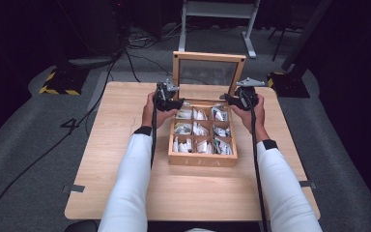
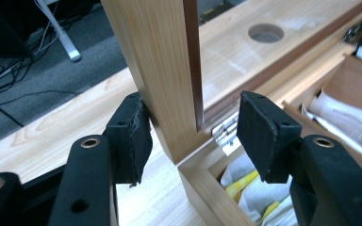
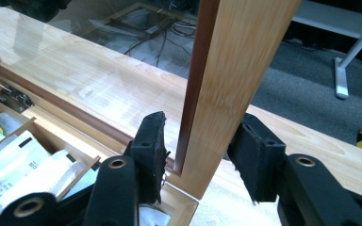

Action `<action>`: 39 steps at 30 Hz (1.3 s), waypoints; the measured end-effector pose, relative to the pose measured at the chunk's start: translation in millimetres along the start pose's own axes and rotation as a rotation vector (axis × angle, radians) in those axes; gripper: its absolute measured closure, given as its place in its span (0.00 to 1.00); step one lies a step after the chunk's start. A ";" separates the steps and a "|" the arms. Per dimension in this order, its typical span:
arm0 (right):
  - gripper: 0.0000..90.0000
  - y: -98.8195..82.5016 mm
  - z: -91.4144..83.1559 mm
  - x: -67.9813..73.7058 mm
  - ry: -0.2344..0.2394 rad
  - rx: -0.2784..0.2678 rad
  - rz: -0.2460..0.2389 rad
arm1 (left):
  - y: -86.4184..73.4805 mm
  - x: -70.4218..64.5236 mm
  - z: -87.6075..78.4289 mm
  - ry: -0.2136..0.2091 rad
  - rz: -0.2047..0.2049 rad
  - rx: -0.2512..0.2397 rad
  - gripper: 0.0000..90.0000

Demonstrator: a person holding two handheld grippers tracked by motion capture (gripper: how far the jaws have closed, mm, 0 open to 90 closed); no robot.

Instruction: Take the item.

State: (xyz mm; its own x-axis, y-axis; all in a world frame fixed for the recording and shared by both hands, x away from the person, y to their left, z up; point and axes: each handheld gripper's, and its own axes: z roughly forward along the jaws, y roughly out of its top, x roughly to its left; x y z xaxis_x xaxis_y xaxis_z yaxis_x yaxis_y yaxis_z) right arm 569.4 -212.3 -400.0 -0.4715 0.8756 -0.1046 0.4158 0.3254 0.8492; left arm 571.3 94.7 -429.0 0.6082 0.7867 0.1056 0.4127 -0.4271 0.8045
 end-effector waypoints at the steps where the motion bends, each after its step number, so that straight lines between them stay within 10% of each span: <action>1: 0.61 -1.2 1.1 0.1 -0.001 0.007 -0.002 | -1.6 0.0 0.7 0.001 0.006 0.008 0.50; 21: 0.55 -18.8 4.6 3.2 -0.006 0.035 -0.008 | -24.1 3.7 -25.1 -0.007 0.045 0.012 0.51; 39: 0.52 -41.4 -68.6 11.5 0.165 -0.079 -0.062 | -77.1 -3.9 -96.8 -0.004 0.157 0.055 0.39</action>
State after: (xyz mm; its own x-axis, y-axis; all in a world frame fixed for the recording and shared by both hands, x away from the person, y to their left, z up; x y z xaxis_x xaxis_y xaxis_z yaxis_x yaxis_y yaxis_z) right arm 493.4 -240.1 -400.8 -0.6184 0.7821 -0.0767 0.3227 0.3417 0.8827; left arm 471.4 167.7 -434.9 0.6709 0.7066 0.2249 0.3489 -0.5685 0.7450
